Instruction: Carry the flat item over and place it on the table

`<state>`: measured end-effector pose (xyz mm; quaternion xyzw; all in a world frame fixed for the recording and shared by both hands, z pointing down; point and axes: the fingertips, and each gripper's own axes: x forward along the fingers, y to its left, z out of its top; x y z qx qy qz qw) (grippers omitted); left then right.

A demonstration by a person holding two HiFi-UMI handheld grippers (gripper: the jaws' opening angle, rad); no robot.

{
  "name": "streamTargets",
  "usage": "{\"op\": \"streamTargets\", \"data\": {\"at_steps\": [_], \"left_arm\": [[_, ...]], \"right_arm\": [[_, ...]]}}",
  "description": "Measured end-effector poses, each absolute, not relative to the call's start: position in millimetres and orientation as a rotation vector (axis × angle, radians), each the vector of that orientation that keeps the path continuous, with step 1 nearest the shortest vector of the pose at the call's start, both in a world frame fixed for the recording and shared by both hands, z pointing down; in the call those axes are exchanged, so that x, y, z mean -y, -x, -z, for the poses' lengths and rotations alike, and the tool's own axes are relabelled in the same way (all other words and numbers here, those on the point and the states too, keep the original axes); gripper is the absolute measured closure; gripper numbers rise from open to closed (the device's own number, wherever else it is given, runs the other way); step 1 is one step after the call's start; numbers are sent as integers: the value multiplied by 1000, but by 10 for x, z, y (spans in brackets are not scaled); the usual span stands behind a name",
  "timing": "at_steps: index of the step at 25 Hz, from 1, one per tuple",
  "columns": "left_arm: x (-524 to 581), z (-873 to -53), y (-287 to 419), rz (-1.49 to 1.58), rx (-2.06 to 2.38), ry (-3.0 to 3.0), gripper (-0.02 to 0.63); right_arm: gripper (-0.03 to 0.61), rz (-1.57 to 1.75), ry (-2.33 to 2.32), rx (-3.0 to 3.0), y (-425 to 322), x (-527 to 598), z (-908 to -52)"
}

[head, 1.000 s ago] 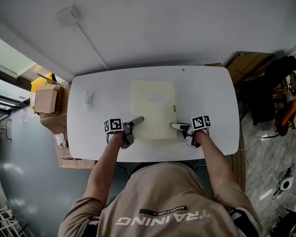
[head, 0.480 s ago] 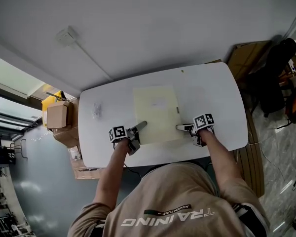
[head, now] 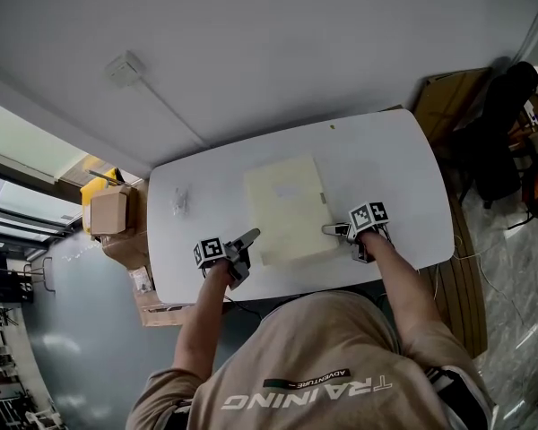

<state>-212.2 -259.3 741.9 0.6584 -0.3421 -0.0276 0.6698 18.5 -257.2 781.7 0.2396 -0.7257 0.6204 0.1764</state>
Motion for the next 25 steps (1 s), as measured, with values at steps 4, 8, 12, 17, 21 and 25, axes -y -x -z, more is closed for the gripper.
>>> {"op": "streamTargets", "data": {"at_steps": [4, 8, 12, 17, 21, 25], "left_arm": [[2476, -7461, 2147, 23, 756, -1510, 255], [2387, -7488, 1952, -68, 680, -1583, 255], [2439, -7561, 1850, -105, 682, -1601, 255], [2556, -7536, 1826, -61, 662, -1590, 255], [2615, -7542, 1814, -75, 655, -1607, 255], [2680, -7538, 1808, -79, 638, -1607, 255]], "right_arm": [[270, -1758, -718, 2046, -192, 2569, -7821], [270, -1731, -756, 2039, -198, 2580, -7798], [270, -1768, -792, 2003, -194, 2554, -7820], [270, -1797, -830, 1996, -159, 2528, -7819], [275, -1790, -840, 1989, -154, 2516, -7810], [275, -1759, -835, 1989, -153, 2587, -7805]]}}
